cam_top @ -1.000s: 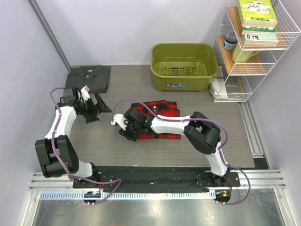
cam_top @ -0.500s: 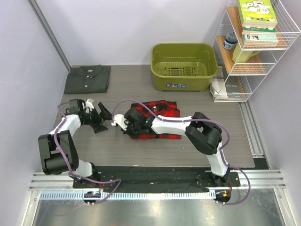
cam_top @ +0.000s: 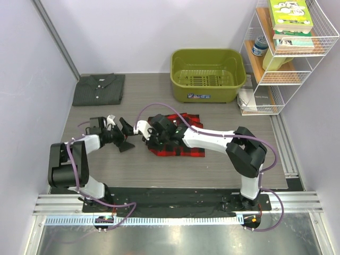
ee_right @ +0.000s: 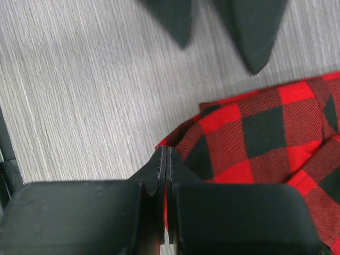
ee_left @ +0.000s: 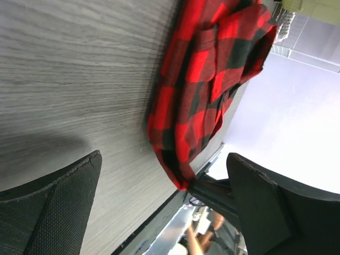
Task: Fold and stack the long sleeve shirts
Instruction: Neatly place the folded shirt to the corner
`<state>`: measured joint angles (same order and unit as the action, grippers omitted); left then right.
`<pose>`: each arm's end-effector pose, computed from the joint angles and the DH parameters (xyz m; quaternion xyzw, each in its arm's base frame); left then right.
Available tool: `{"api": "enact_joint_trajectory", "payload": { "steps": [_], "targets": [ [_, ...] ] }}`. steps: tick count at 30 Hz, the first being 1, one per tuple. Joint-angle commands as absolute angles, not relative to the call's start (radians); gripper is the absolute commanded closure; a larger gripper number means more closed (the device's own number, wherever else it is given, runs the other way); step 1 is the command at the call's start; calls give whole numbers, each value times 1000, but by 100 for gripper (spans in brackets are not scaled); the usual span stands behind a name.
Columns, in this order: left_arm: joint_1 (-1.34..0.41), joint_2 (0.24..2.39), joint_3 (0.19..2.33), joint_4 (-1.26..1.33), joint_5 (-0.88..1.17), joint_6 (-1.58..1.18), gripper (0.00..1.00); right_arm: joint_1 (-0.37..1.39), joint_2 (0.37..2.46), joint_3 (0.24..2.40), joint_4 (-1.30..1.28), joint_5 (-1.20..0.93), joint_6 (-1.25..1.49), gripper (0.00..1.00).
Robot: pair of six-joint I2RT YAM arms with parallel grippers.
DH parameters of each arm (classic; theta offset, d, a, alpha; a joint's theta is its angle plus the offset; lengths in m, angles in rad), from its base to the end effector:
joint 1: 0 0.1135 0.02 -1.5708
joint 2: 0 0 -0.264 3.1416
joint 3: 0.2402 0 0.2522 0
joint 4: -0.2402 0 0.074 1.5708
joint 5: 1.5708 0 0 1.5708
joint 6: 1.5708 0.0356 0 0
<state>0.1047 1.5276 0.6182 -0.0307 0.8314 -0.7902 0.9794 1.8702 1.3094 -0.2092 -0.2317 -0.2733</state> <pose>0.2655 0.0014 0.1417 -0.2634 0.8383 -0.4569 0.1382 0.2247 0.3493 0.2106 -0.5727 0.7147 0.2337 0.3265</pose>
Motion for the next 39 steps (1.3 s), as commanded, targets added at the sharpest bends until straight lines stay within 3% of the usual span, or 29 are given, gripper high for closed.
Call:
{"api": "enact_joint_trajectory", "payload": {
  "steps": [1,19,23,28,31,33,34,36,37,39],
  "targets": [
    [71,1572,577,201,844,-946,0,954,1790,1301,-152,-308,-250,99],
    [-121,1779,637,452,727,-1224,0,927,1766,1361,-147,-405,-232,99],
    [-149,1815,663,466,724,-1249,26,927,1798,1374,-135,-407,-216,99],
    [-156,1839,676,437,704,-1258,30,930,1833,1411,-98,-416,-180,99],
    [-156,1844,699,414,695,-1241,39,934,1847,1423,-91,-419,-173,99],
    [-153,1830,736,339,698,-1186,56,934,1851,1425,-90,-426,-167,98],
    [-150,1824,751,312,704,-1161,75,934,1852,1431,-97,-437,-169,93],
    [-126,1784,828,66,675,-1001,95,931,1838,1436,-121,-428,-158,82],
    [-117,1769,871,-77,643,-906,100,925,1830,1433,-129,-420,-150,67],
    [-94,1753,995,-369,545,-669,100,882,1800,1413,-147,-417,-108,51]
  ]
}}
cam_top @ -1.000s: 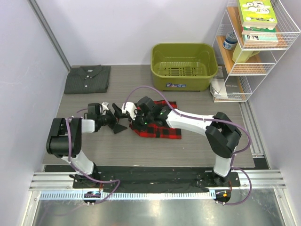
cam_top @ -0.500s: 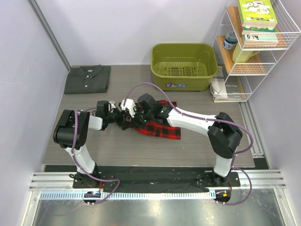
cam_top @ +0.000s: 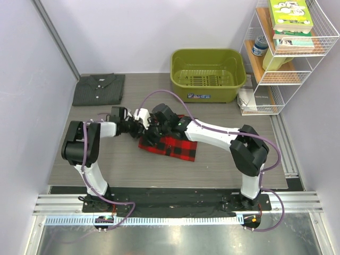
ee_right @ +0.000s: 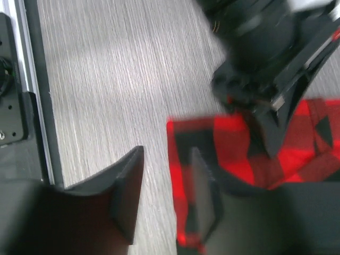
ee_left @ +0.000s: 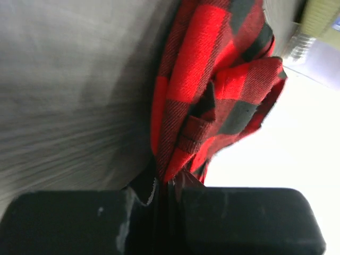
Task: Fold and stack the long sleeve shirts
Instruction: Neatly place the folded shirt to the corner
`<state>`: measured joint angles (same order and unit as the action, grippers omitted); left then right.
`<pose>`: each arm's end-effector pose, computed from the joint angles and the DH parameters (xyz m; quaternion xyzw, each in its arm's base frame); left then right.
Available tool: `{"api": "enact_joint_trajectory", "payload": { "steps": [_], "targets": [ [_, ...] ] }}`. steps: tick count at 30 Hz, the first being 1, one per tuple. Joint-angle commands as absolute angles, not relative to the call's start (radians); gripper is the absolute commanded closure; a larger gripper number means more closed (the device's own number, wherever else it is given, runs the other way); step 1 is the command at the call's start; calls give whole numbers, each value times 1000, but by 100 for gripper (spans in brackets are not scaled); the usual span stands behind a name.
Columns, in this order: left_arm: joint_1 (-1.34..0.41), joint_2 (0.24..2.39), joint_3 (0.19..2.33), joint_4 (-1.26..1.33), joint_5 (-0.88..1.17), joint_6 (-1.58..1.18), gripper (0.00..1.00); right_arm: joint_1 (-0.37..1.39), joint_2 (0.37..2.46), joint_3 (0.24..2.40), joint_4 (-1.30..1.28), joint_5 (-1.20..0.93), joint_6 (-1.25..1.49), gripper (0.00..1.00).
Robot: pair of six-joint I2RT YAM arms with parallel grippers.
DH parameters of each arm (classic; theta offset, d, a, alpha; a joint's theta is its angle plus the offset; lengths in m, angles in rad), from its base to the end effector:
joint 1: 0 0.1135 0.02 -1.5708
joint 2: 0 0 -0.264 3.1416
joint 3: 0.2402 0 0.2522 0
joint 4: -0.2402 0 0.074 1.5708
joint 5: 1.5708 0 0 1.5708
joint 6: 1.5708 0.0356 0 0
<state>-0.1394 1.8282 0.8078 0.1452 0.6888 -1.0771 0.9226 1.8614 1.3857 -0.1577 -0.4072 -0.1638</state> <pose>0.3251 -0.0685 0.1135 -0.2972 0.8414 -0.4438 0.0819 0.2465 0.3488 0.2444 -0.5298 0.7008 0.3314 0.3441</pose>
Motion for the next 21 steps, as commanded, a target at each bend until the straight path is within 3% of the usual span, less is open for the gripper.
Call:
{"api": "enact_joint_trajectory", "payload": {
  "steps": [1,4,5,6,14,21],
  "targets": [
    [-66,1753,1038,-444,507,-602,100,862,1789,1402,-158,-420,-98,38],
    [33,1755,1147,-619,422,-426,100,763,1760,1367,-218,-425,-129,21],
    [52,1759,1202,-655,408,-382,100,717,1753,1367,-236,-422,-141,7],
    [67,1763,1233,-682,388,-350,100,691,1750,1370,-265,-425,-144,1],
    [71,1994,1643,-716,310,-150,100,583,1743,1374,-334,-394,-193,0],
    [68,2223,2089,-718,282,-215,100,563,1735,1384,-348,-377,-216,0]
  ]
}}
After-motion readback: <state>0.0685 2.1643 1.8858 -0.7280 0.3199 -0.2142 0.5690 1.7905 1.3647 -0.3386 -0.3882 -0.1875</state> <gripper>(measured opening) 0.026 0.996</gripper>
